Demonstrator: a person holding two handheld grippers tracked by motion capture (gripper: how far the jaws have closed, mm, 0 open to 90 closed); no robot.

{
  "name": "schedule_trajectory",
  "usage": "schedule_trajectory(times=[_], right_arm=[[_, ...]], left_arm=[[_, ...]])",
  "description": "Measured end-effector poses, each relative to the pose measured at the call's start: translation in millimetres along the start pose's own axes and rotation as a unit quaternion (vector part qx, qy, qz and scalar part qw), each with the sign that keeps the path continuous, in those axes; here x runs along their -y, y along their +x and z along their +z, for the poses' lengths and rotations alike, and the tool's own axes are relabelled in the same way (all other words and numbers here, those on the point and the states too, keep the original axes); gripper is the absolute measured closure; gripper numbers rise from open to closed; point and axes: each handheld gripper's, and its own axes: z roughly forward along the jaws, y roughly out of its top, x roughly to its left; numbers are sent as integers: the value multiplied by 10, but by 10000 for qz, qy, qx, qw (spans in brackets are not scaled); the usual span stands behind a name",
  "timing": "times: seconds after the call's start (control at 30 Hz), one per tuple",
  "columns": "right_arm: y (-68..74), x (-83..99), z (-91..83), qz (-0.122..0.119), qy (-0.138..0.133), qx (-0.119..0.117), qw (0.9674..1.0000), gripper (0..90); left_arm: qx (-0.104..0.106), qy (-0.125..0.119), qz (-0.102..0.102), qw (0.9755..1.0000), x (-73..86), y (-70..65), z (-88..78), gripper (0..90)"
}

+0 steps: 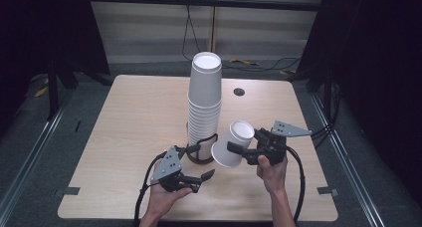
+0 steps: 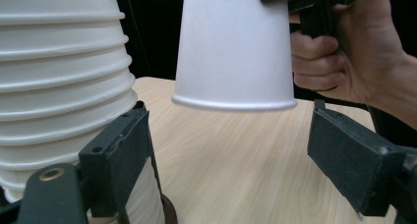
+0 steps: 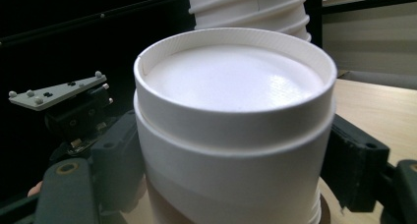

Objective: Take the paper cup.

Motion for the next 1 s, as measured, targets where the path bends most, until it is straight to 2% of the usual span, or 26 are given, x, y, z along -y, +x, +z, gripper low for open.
schedule_trajectory(times=[0.2,0.23,0.27,0.37,0.4,0.43,0.67,0.83,1.0], right_arm=[[6,102,14,113,-17,-86,9999,212],[12,113,20,105,10,-72,9999,212],[18,126,26,95,22,-60,9999,212],[21,159,33,124,51,-86,9999,212],[18,180,43,130,69,-109,9998,212],[18,180,43,130,69,-109,9998,212],[44,216,83,155,138,-202,9996,213],[61,251,131,178,187,-306,9992,213],[84,268,195,168,222,-374,9989,214]], left_arm=[[117,30,-26,9999,7,3,50,158],[141,-39,-46,9999,15,-3,70,158],[172,50,-3,9998,11,-1,70,158],[203,23,-19,9998,18,-10,107,156],[236,79,-9,9997,16,-7,108,156],[224,7,-50,9997,24,-17,128,156],[299,132,-65,9994,62,-19,171,154],[403,0,-94,9991,72,-15,196,152],[469,65,-137,9988,83,1,222,130]])
